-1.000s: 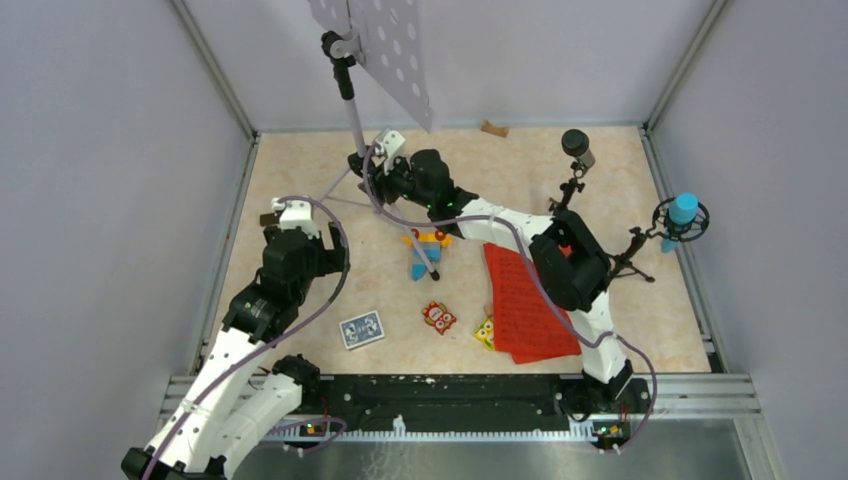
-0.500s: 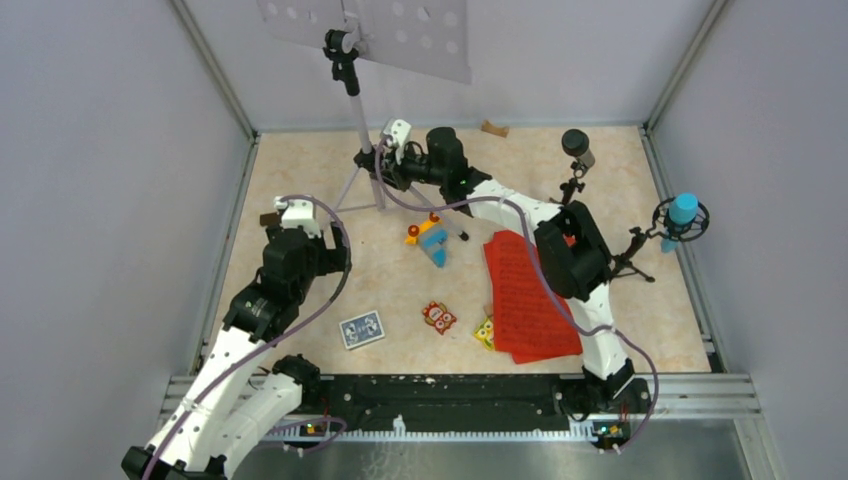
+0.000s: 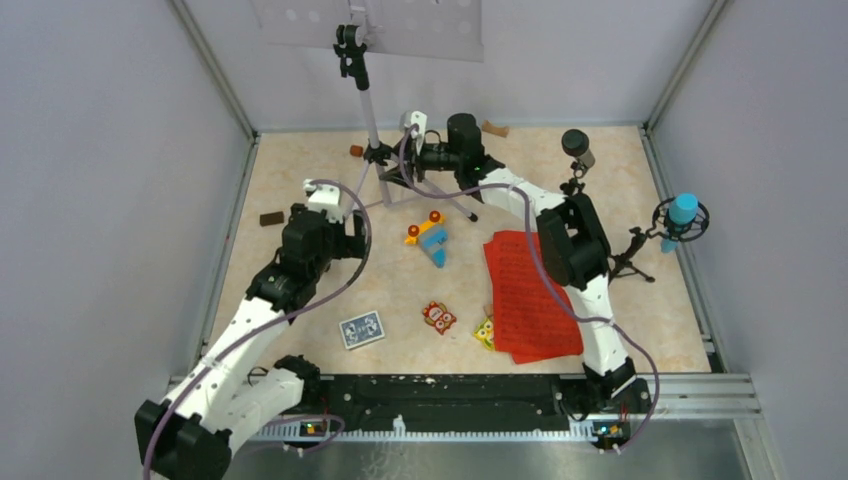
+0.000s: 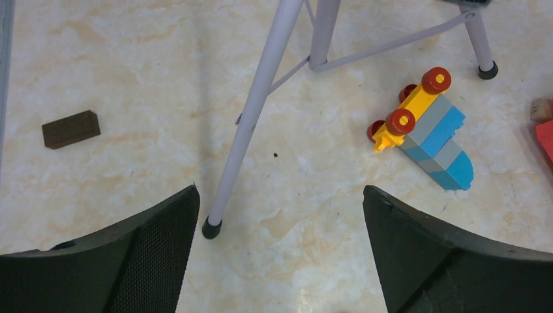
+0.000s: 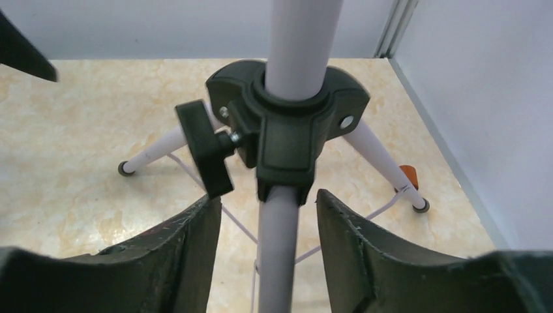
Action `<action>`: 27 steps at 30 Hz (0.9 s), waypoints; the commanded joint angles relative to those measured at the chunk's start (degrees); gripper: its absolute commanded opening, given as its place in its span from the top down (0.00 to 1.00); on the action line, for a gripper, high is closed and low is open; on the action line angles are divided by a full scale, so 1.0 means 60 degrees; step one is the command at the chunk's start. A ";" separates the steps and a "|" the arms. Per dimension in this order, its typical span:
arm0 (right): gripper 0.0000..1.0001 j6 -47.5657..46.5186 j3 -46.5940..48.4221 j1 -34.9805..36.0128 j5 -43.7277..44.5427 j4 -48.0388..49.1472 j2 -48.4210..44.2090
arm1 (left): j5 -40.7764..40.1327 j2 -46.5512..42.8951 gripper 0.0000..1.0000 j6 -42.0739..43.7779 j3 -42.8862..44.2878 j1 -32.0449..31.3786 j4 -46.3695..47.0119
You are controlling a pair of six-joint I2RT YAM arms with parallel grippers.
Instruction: Pack up the instrument practice props
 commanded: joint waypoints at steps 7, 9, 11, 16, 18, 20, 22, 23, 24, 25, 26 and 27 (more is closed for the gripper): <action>0.34 0.1131 -0.3237 -0.0034 0.2080 0.2163 -0.3116 | 0.0549 0.2221 0.01 0.1309 0.0634 0.0152 0.3825; 0.33 0.1533 -0.4113 -0.0038 0.2566 0.2432 -0.3833 | 0.0618 0.2694 0.01 0.1494 0.0838 0.0325 0.4004; 0.34 0.2282 -0.4714 -0.0020 0.3209 0.2383 -0.4326 | 0.0901 0.3059 0.02 0.1687 0.0876 0.0514 0.4261; 0.34 0.3820 -0.5874 0.0009 0.4656 0.1630 -0.5504 | 0.1862 0.3543 0.07 0.1920 0.0868 0.1138 0.4744; 0.34 0.4253 -0.6348 0.0094 0.5190 0.1382 -0.5960 | 0.2423 0.3635 0.09 0.1832 0.0893 0.1345 0.4763; 0.36 0.4485 -0.6733 0.0188 0.5507 0.1024 -0.6358 | 0.2842 0.3707 0.13 0.1695 0.0907 0.1419 0.4759; 0.36 0.4586 -0.6978 0.0356 0.5970 0.0497 -0.6769 | 0.3359 0.3708 0.19 0.1433 0.0863 0.1422 0.4756; 0.37 0.4724 -0.7071 0.0431 0.6246 0.0221 -0.6926 | 0.3650 0.3707 0.22 0.1283 0.0808 0.1422 0.4807; 0.38 0.4910 -0.7124 0.0490 0.6477 -0.0031 -0.7046 | 0.3894 0.3698 0.24 0.1171 0.0757 0.1422 0.4822; 0.39 0.5138 -0.7126 0.0527 0.6663 -0.0361 -0.7147 | 0.4182 0.3706 0.24 0.1146 0.0710 0.1422 0.4815; 0.41 0.5352 -0.7071 0.0542 0.6771 -0.0721 -0.7227 | 0.4416 0.3714 0.24 0.1011 0.0668 0.1422 0.4787; 0.42 0.5648 -0.6996 0.0557 0.6878 -0.1095 -0.7269 | 0.4544 0.3748 0.25 0.0825 0.0599 0.1422 0.4767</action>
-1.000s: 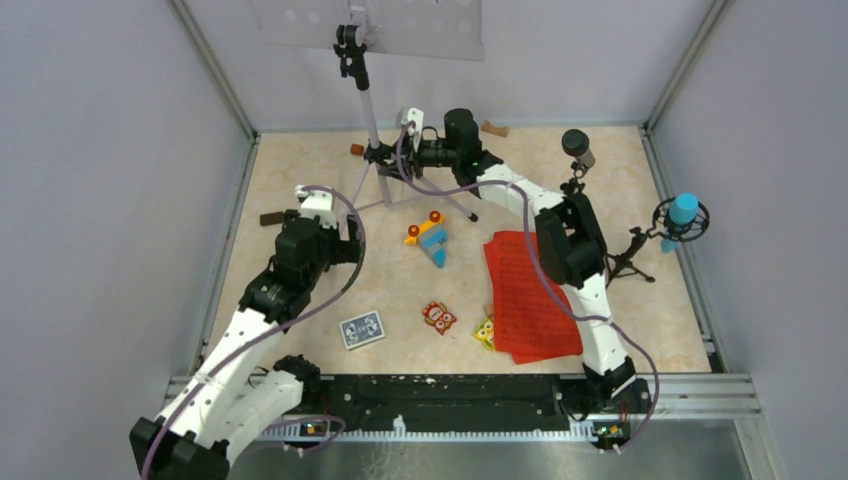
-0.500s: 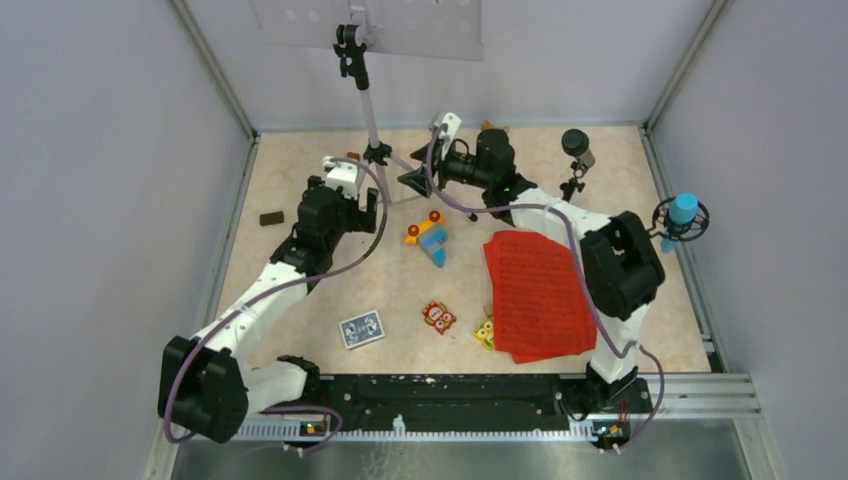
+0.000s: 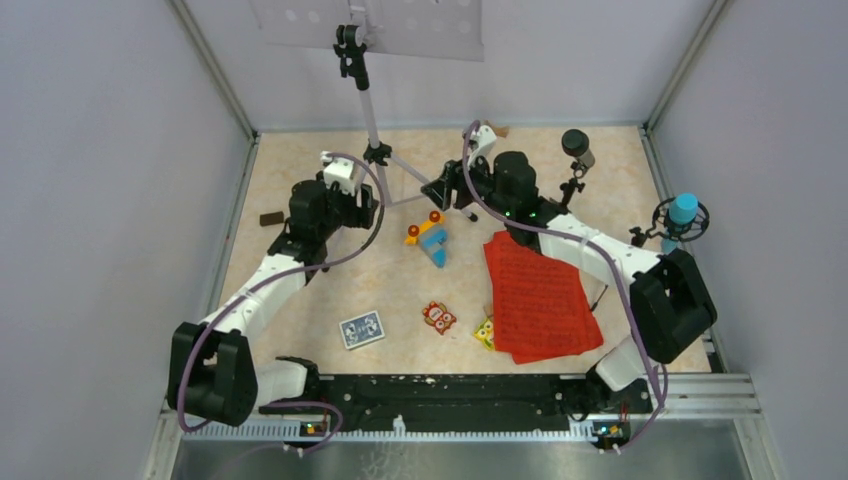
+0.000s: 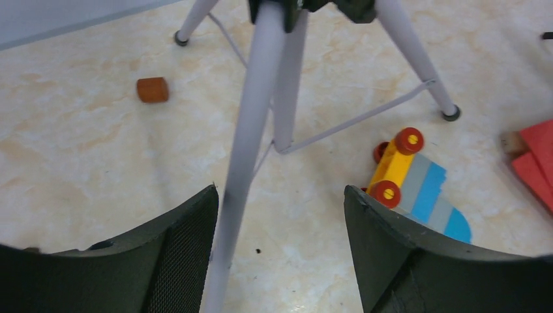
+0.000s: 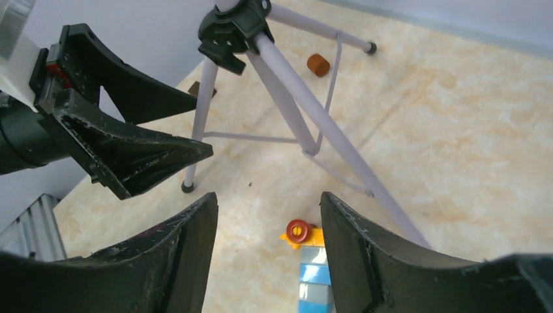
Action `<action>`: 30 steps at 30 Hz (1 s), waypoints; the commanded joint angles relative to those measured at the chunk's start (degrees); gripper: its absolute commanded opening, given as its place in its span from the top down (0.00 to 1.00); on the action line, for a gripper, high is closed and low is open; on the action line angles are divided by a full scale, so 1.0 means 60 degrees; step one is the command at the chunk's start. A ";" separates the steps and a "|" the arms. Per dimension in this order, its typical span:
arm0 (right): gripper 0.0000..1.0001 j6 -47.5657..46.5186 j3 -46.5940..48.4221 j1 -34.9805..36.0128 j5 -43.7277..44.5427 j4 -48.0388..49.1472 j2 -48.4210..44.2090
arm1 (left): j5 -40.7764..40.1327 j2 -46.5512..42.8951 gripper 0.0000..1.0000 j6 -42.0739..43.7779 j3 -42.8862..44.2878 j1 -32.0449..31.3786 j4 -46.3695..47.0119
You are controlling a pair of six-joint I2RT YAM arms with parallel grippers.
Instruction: Pack up the instrument practice props
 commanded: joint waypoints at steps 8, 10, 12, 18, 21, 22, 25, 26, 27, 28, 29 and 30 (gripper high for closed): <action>0.45 0.2362 -0.0592 0.0233 0.1461 -0.1419 -0.1399 | 0.2493 0.0247 0.36 -0.1337 0.0228 -0.0061 -0.0587; 0.46 0.2515 -0.0770 0.0246 0.1590 -0.1360 -0.1489 | 0.2558 0.0150 0.37 -0.1348 0.0188 -0.0107 -0.0783; 0.46 0.2688 -0.0859 0.0252 0.1583 -0.1464 -0.1500 | 0.2466 -0.0070 0.38 -0.1283 0.0126 -0.0112 -0.0830; 0.47 0.2962 -0.1104 0.0317 0.1610 -0.1420 -0.1489 | 0.3192 -0.0516 0.39 -0.1436 -0.0094 -0.0142 -0.1059; 0.48 0.3342 -0.1125 0.0305 0.1735 -0.1469 -0.1482 | 0.3360 -0.0651 0.35 -0.1323 -0.0293 -0.0203 -0.1084; 0.49 0.3521 -0.1111 0.0314 0.1745 -0.1470 -0.1488 | 0.3171 -0.0630 0.31 -0.1160 -0.0298 -0.0201 -0.1044; 0.53 0.4269 -0.1133 0.0318 0.1746 -0.1333 -0.1486 | 0.1836 -0.0367 0.21 -0.1071 -0.0044 -0.0194 -0.1043; 0.53 0.4448 -0.1149 0.0341 0.1808 -0.1224 -0.1478 | 0.1430 -0.0259 0.17 -0.1195 0.0051 -0.0194 -0.1008; 0.54 0.4602 -0.1147 0.0359 0.1926 -0.1182 -0.1448 | 0.1235 -0.0123 0.15 -0.1159 0.0118 -0.0187 -0.0888; 0.54 0.4746 -0.1070 0.0353 0.2067 -0.1266 -0.1367 | 0.1219 0.0044 0.15 -0.1074 0.0196 -0.0189 -0.0815; 0.55 0.4837 -0.0923 0.0360 0.2143 -0.1476 -0.1245 | 0.1239 0.0204 0.14 -0.1005 0.0310 -0.0186 -0.0818; 0.55 0.4851 -0.0698 0.0363 0.2129 -0.1726 -0.1061 | 0.1271 0.0387 0.15 -0.0996 0.0416 -0.0186 -0.0848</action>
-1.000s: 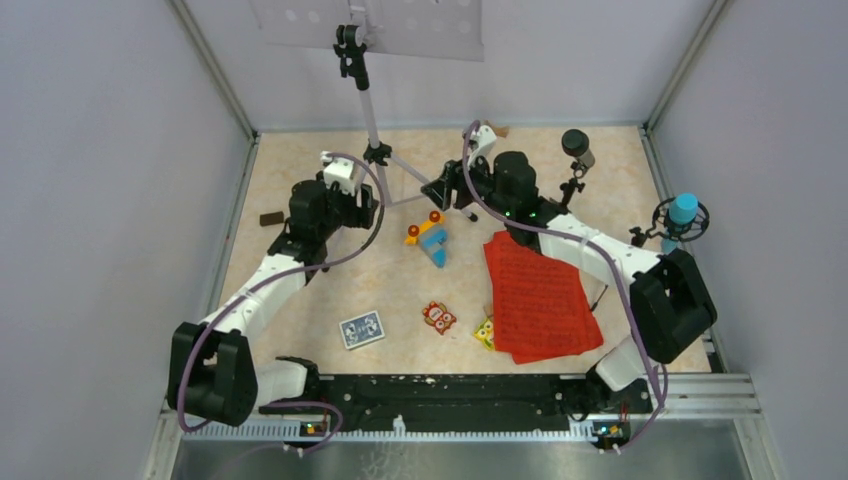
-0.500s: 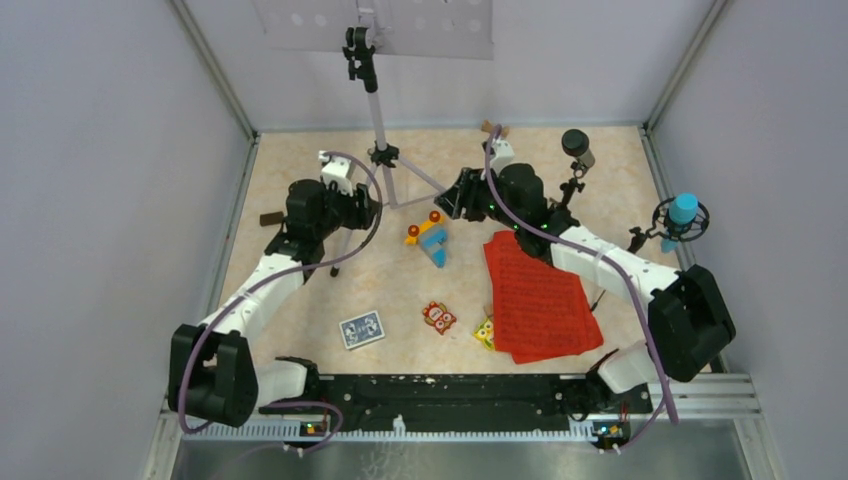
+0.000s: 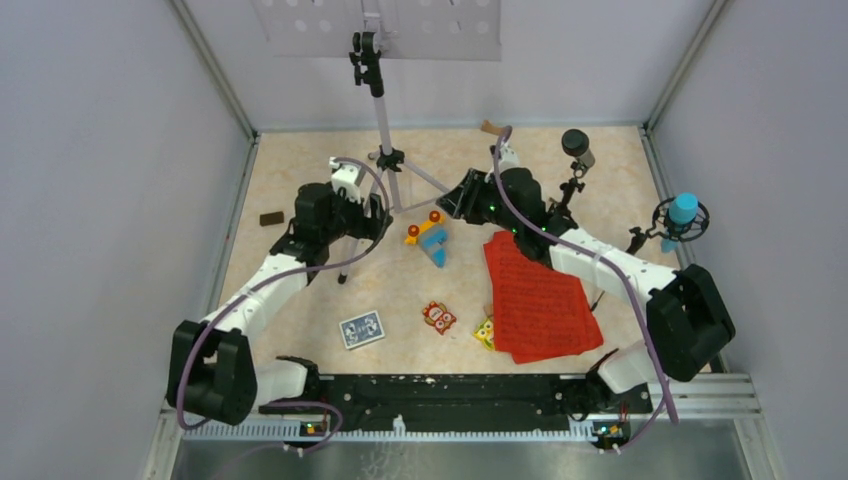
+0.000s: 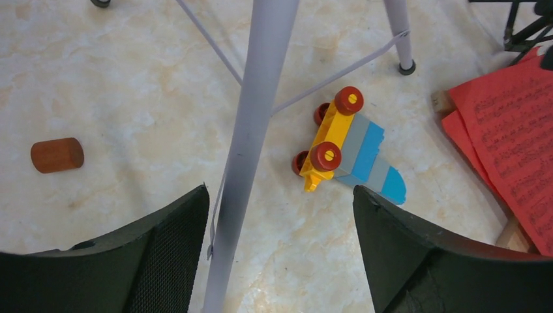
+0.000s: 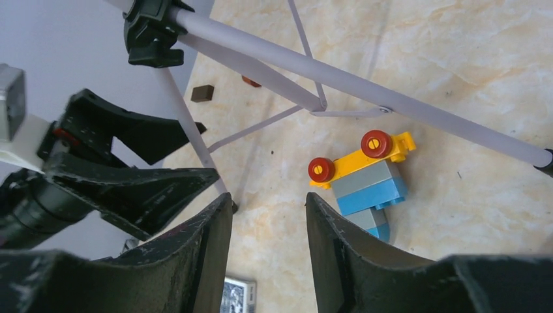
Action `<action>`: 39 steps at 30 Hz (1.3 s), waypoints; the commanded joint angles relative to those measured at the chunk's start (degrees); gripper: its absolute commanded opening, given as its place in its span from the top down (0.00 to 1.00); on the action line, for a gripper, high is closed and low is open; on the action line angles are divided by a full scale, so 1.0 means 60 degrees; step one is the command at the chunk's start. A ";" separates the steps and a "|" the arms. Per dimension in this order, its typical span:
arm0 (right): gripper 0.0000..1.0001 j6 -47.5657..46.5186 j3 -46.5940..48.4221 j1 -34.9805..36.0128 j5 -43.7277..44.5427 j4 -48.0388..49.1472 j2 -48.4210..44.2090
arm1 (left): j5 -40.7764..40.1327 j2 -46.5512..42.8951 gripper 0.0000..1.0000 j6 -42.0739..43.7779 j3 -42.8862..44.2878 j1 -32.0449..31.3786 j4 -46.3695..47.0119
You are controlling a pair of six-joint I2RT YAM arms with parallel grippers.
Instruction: Pack up the instrument practice props
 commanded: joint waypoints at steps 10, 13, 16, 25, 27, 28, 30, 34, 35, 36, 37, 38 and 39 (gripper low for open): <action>0.56 0.0730 0.2784 0.0115 -0.0566 -0.1008 0.2618 | 0.1201 0.1601 0.39 -0.0126 0.0973 -0.0078 -0.0275; 0.56 0.0408 0.3687 0.0088 -0.0283 -0.1385 0.3388 | 0.1198 0.1110 0.39 -0.0316 0.0477 -0.0222 -0.0250; 0.57 0.0109 0.4665 -0.0045 -0.0001 -0.1987 0.4060 | 0.1290 0.0615 0.39 -0.0536 0.0090 -0.0344 -0.0258; 0.57 -0.0472 0.5212 -0.0561 -0.0005 -0.2063 0.4439 | 0.1141 0.0047 0.37 -0.0793 -0.0495 -0.1264 -0.0371; 0.57 -0.0366 0.4594 -0.0559 -0.0204 -0.1709 0.3852 | 0.1078 0.0168 0.34 -0.0624 -0.0393 -0.1328 -0.0393; 0.57 -0.0187 0.4131 -0.0552 -0.0291 -0.1308 0.3524 | 0.0951 0.0285 0.33 -0.0537 -0.0270 -0.1329 -0.0471; 0.57 0.0440 0.3086 -0.0563 -0.0375 -0.0575 0.2810 | 0.0633 0.0493 0.28 -0.0463 0.0055 -0.1323 -0.0525; 0.58 0.2156 0.1208 -0.0555 -0.0186 0.0966 0.1533 | 0.0436 0.0702 0.24 -0.0379 0.0282 -0.1323 -0.0428; 0.59 0.2593 0.0850 -0.0552 -0.0105 0.1304 0.1313 | 0.0449 0.0768 0.25 -0.0372 0.0334 -0.1318 -0.0398; 0.60 0.3269 0.0463 -0.0547 -0.0057 0.1639 0.1119 | 0.0468 0.0834 0.26 -0.0363 0.0392 -0.1321 -0.0395; 0.61 0.3639 0.0242 -0.0541 -0.0027 0.1998 0.0968 | 0.0495 0.0898 0.28 -0.0306 0.0450 -0.1314 -0.0416; 0.62 0.4126 0.0033 -0.0539 -0.0029 0.2391 0.0878 | 0.0510 0.0948 0.29 -0.0226 0.0489 -0.1320 -0.0441; 0.63 0.4646 -0.0090 -0.0537 -0.0049 0.2733 0.0834 | 0.0499 0.0989 0.31 -0.0128 0.0580 -0.1314 -0.0497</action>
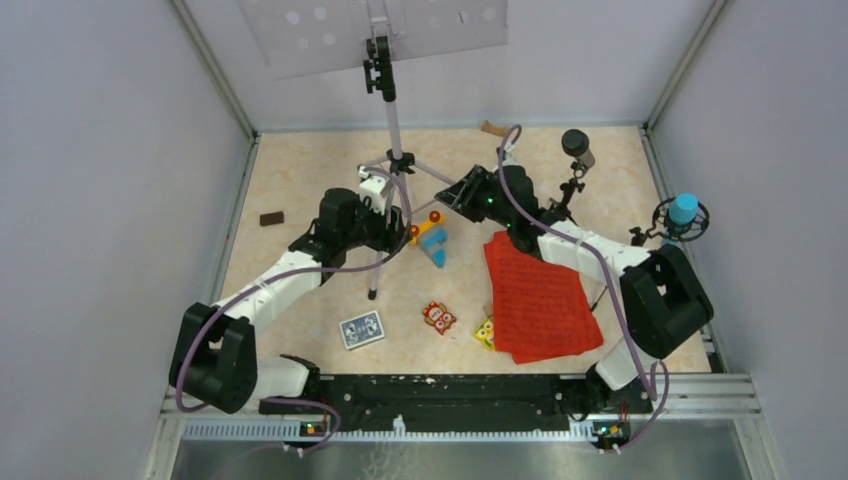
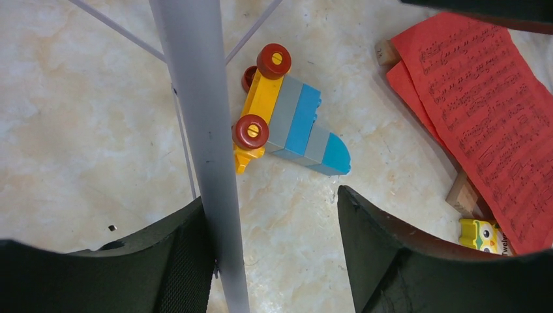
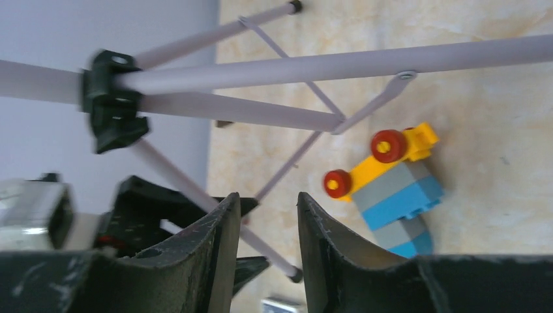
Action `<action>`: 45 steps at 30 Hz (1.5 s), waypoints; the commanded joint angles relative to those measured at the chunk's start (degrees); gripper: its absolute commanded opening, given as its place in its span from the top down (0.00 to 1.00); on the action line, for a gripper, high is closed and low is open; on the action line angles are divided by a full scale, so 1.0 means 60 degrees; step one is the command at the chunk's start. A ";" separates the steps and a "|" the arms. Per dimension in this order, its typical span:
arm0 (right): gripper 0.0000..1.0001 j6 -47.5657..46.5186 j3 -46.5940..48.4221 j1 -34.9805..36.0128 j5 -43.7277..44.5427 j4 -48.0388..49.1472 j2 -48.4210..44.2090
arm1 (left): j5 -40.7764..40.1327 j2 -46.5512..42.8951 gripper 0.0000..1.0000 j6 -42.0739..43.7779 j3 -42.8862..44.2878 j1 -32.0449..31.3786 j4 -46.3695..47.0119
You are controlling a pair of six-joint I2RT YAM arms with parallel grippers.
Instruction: Pack up the instrument practice props
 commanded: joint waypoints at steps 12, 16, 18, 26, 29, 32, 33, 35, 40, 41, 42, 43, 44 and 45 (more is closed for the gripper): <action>0.52 0.6184 0.0107 0.0703 0.1446 0.3286 -0.0357 | -0.0607 -0.0589 0.33 0.0424 0.0237 -0.0039 -0.0380; 0.43 0.6760 0.0136 0.0918 0.1780 0.3258 -0.0195 | -0.0269 -0.0634 0.36 0.0353 0.0125 -0.0029 -0.0326; 0.41 0.6887 0.0240 0.1027 0.1876 0.2959 -0.0143 | -0.0228 -0.0598 0.38 0.0347 0.0124 -0.0034 -0.0274; 0.41 0.7259 0.0284 0.1200 0.1923 0.3208 0.0213 | -0.0463 -0.0299 0.75 0.0354 0.0367 -0.0038 -0.0429; 0.42 0.7418 0.0365 0.1227 0.1915 0.3346 0.0390 | -0.0559 -0.0263 0.81 0.0342 0.0421 -0.0042 -0.0516; 0.42 0.7575 0.0465 0.1247 0.1973 0.3351 0.0588 | -0.0594 -0.0236 0.86 0.0316 0.0437 -0.0042 -0.0511; 0.43 0.7641 0.0484 0.1254 0.1993 0.3369 0.0637 | -0.0580 -0.0220 0.88 0.0325 0.0440 -0.0032 -0.0527; 0.47 0.7808 0.0502 0.1267 0.2023 0.3413 0.0742 | -0.0549 -0.0141 0.92 0.0332 0.0530 -0.0036 -0.0616; 0.56 0.7965 0.0532 0.1324 0.2194 0.3580 0.0912 | -0.0387 0.0090 1.00 0.0361 0.0715 -0.0032 -0.0809; 0.56 0.7975 0.0556 0.1331 0.2207 0.3607 0.0949 | -0.0352 0.0106 1.00 0.0362 0.0737 -0.0042 -0.0833; 0.57 0.7986 0.0576 0.1339 0.2215 0.3634 0.0980 | -0.0302 0.0130 1.00 0.0371 0.0754 -0.0043 -0.0862; 0.57 0.7989 0.0601 0.1339 0.2215 0.3658 0.0989 | -0.0278 0.0141 1.00 0.0394 0.0784 -0.0043 -0.0902; 0.57 0.8010 0.0613 0.1342 0.2216 0.3662 0.1026 | -0.0218 0.0155 1.00 0.0421 0.0824 -0.0032 -0.0951; 0.57 0.8025 0.0642 0.1354 0.2208 0.3678 0.1046 | -0.0201 0.0171 1.00 0.0430 0.0844 -0.0027 -0.0968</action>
